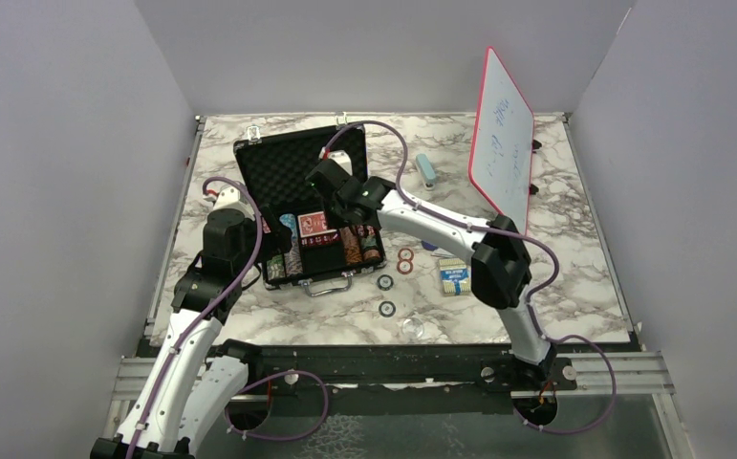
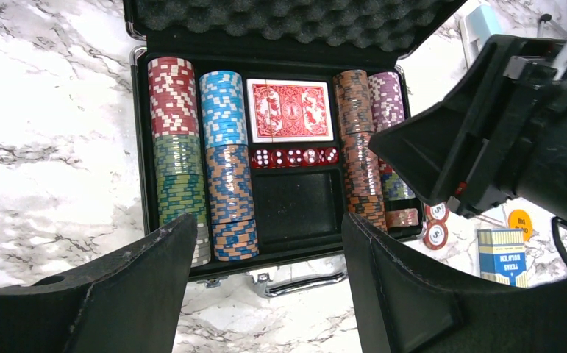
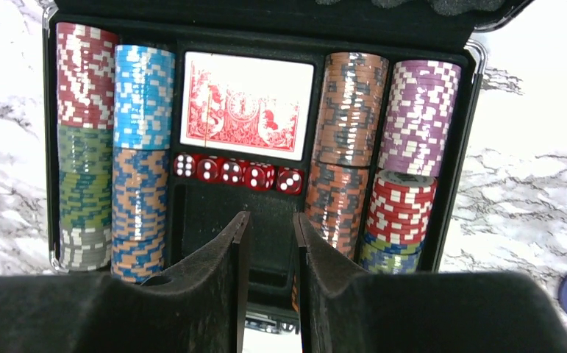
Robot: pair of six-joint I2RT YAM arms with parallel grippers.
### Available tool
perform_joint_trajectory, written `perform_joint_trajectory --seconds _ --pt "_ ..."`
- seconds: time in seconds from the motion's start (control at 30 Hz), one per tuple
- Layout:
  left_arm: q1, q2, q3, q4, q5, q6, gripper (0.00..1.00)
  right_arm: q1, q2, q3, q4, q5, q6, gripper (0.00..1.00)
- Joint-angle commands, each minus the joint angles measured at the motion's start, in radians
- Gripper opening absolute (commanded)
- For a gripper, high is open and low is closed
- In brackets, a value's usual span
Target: Pack up texas hold em set
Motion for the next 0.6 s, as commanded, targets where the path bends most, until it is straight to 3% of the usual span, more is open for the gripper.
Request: perform_joint_trajectory --seconds 0.0,0.13,0.33,0.57 --pt "-0.004 -0.002 0.025 -0.018 0.042 -0.016 0.75 0.002 -0.066 -0.071 0.021 -0.05 -0.013 0.31" --pt "-0.004 0.025 0.065 -0.06 0.088 -0.021 0.76 0.002 -0.17 -0.199 0.026 -0.062 -0.013 0.32" --pt "-0.004 0.04 0.111 -0.084 0.145 -0.057 0.76 -0.006 -0.447 -0.516 0.0 0.011 0.02 0.37" --pt "-0.004 -0.032 0.106 -0.127 0.194 -0.157 0.77 -0.02 -0.682 -0.84 0.016 0.075 0.065 0.57"
